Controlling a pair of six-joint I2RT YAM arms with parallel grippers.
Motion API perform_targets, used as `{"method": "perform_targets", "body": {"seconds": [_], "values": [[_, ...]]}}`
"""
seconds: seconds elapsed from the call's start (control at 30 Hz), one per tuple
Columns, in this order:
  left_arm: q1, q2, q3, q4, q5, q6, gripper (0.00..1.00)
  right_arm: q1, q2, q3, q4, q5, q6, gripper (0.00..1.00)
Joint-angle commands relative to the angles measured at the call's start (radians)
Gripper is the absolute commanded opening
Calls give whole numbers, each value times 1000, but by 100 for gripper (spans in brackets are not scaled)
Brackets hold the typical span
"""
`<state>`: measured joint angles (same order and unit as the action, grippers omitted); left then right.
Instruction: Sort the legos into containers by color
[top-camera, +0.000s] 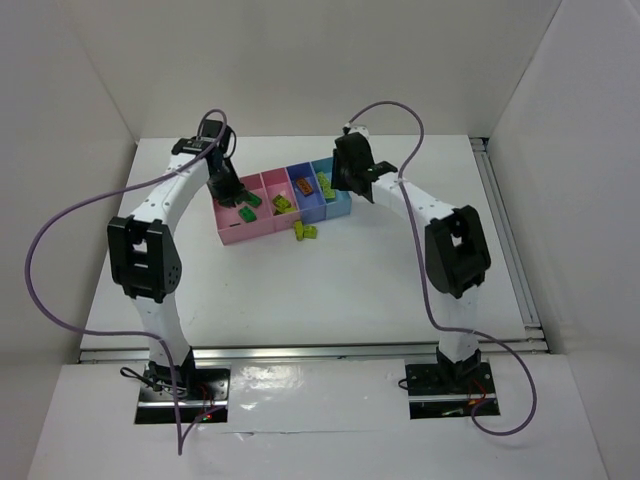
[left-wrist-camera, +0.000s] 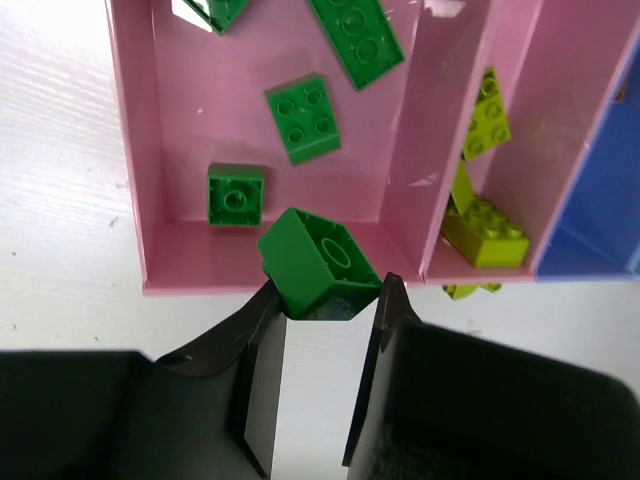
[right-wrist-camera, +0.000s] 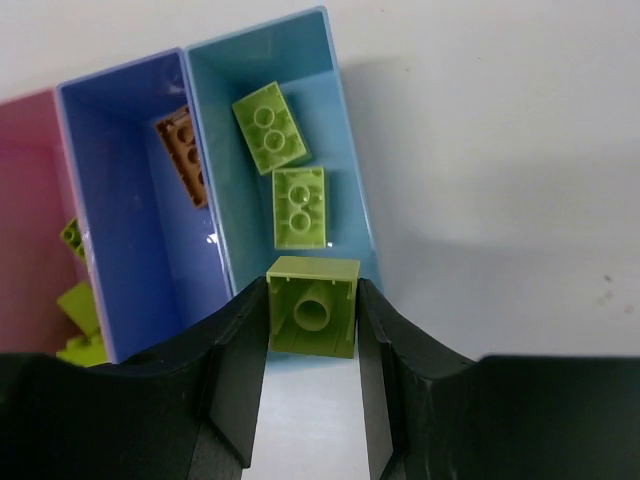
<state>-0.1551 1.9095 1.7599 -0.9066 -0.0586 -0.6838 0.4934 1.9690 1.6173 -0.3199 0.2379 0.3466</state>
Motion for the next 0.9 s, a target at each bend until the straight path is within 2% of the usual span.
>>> {"method": "perform_targets", "body": {"seconds": [0.0,0.07,0.1,0.2,0.33,0.43,0.5,0.53,0.57,0.6,0.63,0.73,0.77,0.8,0.87], "values": [[6,78,68,-20,-4,24,26,-25,108,117,51,-14,12,28],[6,117,118,-41,-15,24,47,-39,155,209,32,-58,25,37],[6,117,127,-41,-24,24,63,-39,201,242,19,-71,25,54],[6,117,139,-41,-24,24,84,-49,238,329,-15,-97,16,74],[-14,91,139,-51,-61,42,85,-49,167,265,19,-97,15,76],[-64,34,118,-51,-84,67,74,-49,53,79,60,-107,15,69],[-125,-21,35,6,-51,150,66,-29,-57,-35,120,-129,3,60],[-148,-35,4,33,-26,185,62,-20,-94,-150,139,-129,3,55],[-194,-46,-26,82,-12,235,62,-1,-128,-204,181,-147,-14,45],[-211,-46,-49,92,-12,246,62,10,-186,-252,200,-161,-14,43],[-224,-26,-72,92,-26,247,62,22,-206,-329,215,-173,-32,43],[-224,-3,-105,78,19,225,65,71,-217,-379,217,-215,-73,48],[-224,-3,-114,90,37,211,67,100,-200,-379,205,-215,-92,53],[-224,-3,-123,106,37,211,67,115,-179,-390,205,-191,-101,64],[-224,6,-135,120,49,201,67,149,-161,-407,238,-148,-135,69]]}}
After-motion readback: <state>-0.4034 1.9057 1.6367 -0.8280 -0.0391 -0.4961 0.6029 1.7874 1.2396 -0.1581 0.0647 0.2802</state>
